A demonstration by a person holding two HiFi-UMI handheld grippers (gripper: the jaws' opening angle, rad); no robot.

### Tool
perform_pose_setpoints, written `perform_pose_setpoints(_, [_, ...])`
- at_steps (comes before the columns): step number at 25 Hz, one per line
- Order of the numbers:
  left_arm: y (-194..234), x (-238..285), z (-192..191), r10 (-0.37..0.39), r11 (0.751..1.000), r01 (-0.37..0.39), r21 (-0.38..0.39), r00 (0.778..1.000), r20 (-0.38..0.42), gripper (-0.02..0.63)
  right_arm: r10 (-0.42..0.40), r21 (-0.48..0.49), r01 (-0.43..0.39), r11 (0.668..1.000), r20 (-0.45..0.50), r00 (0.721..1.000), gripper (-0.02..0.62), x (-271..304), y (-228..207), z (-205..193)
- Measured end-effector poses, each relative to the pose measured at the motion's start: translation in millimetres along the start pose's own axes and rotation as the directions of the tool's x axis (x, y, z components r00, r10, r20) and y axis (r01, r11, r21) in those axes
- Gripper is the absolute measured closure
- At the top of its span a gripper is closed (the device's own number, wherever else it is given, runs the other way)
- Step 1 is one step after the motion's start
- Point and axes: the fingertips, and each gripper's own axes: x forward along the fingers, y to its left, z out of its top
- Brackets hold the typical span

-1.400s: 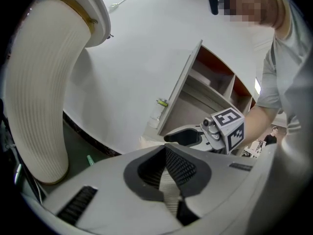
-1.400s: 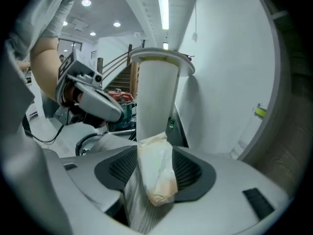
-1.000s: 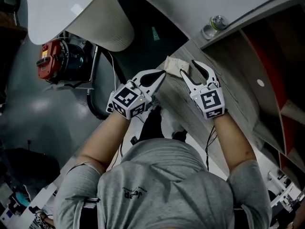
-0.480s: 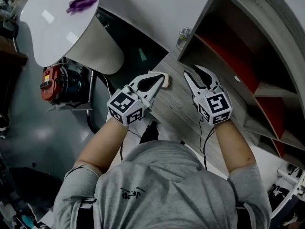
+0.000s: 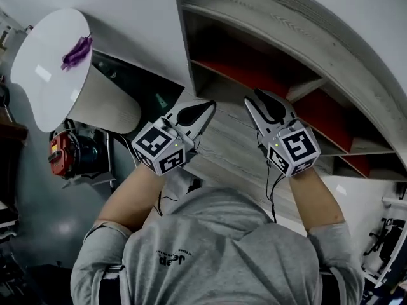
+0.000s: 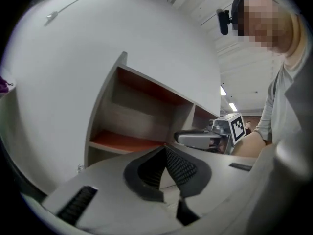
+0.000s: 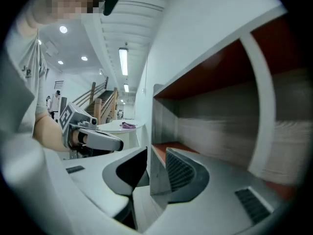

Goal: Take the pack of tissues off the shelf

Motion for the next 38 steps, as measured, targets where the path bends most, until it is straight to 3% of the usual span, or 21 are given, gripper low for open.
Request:
perform_pose_setpoints(6, [-68,57,38,-0.146,0.988,0.145,0.043,0.989,0.014,0.577,-0.128,0.025,0.127,0.992,0.036,0.991,0.494,-85,-44,25])
perform_pose_setpoints(12, [-122,98,44,-0.246,0.967,0.246,0.065,0.969,-0.004,0.577,-0.232,0.055,0.23,0.972,0.044,0.972,0.505,-159,-75,24])
perform_pose_setpoints(22, [-195,139,47,-0.363,0.928,0.364,0.079,0.931,-0.032,0.577,-0.41,0.147,0.401,0.904,0.031,0.912,0.557,-274,-114,11])
perform_pose_setpoints(26, [-208,143,44,-0.373,0.924,0.374,0.077,0.927,-0.036,0.578,-0.438,0.185,0.426,0.886,0.027,0.899,0.603,-300,-119,-2])
perform_pose_setpoints(30, [-212,142,39,-0.37,0.926,0.371,0.068,0.928,-0.039,0.578,-0.435,0.207,0.421,0.883,0.025,0.9,0.601,-311,-117,-17])
perform_pose_setpoints(38, [-203,136,33,-0.346,0.936,0.348,0.059,0.937,-0.047,0.578,-0.388,0.214,0.374,0.902,0.026,0.921,0.592,-299,-112,-30])
